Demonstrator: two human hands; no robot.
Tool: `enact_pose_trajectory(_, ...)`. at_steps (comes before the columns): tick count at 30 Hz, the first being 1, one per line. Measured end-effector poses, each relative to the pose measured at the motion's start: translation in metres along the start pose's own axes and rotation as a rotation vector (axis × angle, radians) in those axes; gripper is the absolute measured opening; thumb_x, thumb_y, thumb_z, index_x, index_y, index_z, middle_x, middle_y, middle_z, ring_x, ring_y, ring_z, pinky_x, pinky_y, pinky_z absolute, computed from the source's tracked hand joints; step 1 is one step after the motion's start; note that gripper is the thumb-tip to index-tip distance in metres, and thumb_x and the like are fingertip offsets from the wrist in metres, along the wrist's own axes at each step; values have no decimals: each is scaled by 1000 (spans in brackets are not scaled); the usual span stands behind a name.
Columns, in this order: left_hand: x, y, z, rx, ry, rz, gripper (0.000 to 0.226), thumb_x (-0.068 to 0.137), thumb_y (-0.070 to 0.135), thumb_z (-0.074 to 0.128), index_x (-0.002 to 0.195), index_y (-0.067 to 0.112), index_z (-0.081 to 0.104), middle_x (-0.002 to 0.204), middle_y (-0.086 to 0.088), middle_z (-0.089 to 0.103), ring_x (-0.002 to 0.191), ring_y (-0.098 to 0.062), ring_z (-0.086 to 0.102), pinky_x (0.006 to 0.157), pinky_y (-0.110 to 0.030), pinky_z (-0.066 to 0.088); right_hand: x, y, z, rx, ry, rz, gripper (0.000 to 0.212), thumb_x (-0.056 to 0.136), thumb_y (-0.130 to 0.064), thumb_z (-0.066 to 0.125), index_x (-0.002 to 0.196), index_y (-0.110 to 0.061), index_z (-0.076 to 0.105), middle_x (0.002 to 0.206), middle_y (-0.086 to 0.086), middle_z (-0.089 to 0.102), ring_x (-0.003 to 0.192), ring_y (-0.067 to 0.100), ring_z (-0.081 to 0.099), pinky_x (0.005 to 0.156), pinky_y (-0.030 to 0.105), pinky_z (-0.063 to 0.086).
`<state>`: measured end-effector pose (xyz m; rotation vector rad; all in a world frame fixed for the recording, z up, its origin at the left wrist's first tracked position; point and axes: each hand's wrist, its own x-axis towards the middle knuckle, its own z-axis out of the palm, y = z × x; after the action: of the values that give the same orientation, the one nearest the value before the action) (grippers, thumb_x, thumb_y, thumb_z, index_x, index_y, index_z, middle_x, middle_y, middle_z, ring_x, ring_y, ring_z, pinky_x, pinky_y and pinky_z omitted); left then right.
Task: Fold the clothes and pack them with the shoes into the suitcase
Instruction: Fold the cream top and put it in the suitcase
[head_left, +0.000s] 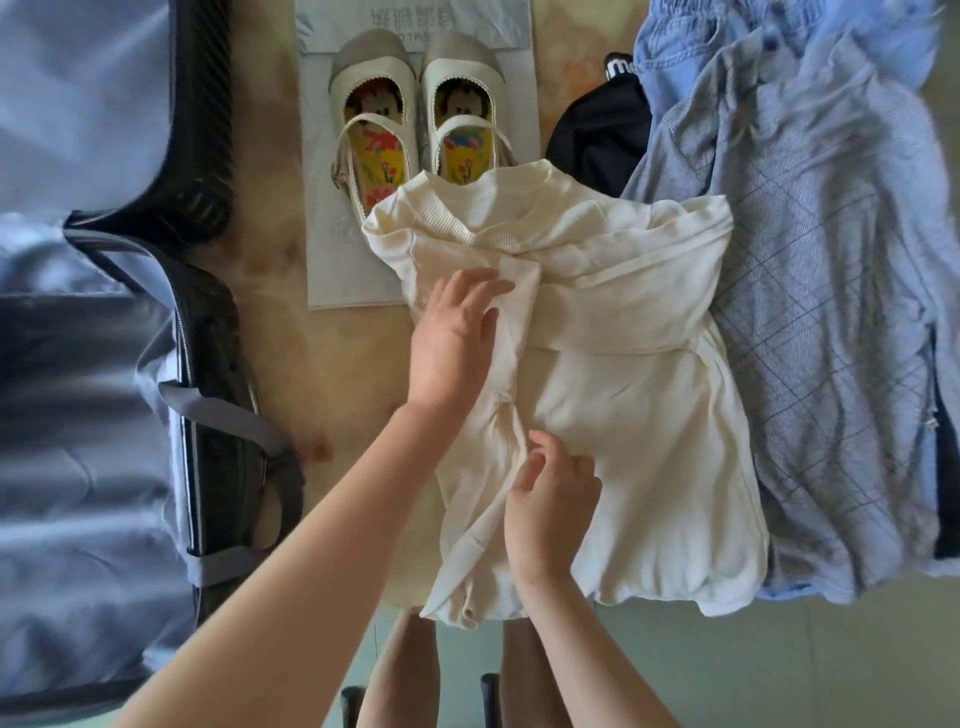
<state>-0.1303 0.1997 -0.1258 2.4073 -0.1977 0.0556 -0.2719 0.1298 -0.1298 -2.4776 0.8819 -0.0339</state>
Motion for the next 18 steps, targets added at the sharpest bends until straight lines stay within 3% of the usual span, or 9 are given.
enact_pose_trajectory(3,14,-15,-18,178,58,101,36,78,1,63,110,15,67,118,-1,62,111,-24,52,93,-35,39,7,1,1,9,-9,-18,21,84,-21,54,99,-16,68,83,-5,68,78,23,55,71,33,40)
enact_pose_trajectory(7,30,-31,-41,303,107,88,39,80,10,66,119,18,62,123,-1,59,121,-24,44,101,-37,32,33,-11,7,74,24,-42,31,84,-39,61,100,-14,67,92,-2,68,84,24,55,73,29,34)
enact_pose_trajectory(10,34,-46,-53,353,103,76,35,81,20,67,116,17,64,116,0,64,122,-25,45,107,-38,23,65,-26,13,162,-45,55,33,84,-40,67,103,-14,66,97,-3,67,94,22,50,79,25,26)
enact_pose_trajectory(13,39,-56,-60,394,99,120,29,81,27,67,107,14,67,102,-3,67,116,-27,47,110,-37,14,89,-37,16,216,-100,115,26,82,-41,68,98,-20,67,87,-11,65,90,13,40,79,21,20)
enact_pose_trajectory(18,56,-51,-66,425,134,104,18,83,33,64,90,18,72,86,-2,66,102,-27,51,103,-35,19,105,-45,20,159,-98,36,12,84,-24,63,90,-17,70,73,-6,64,87,17,41,80,21,20)
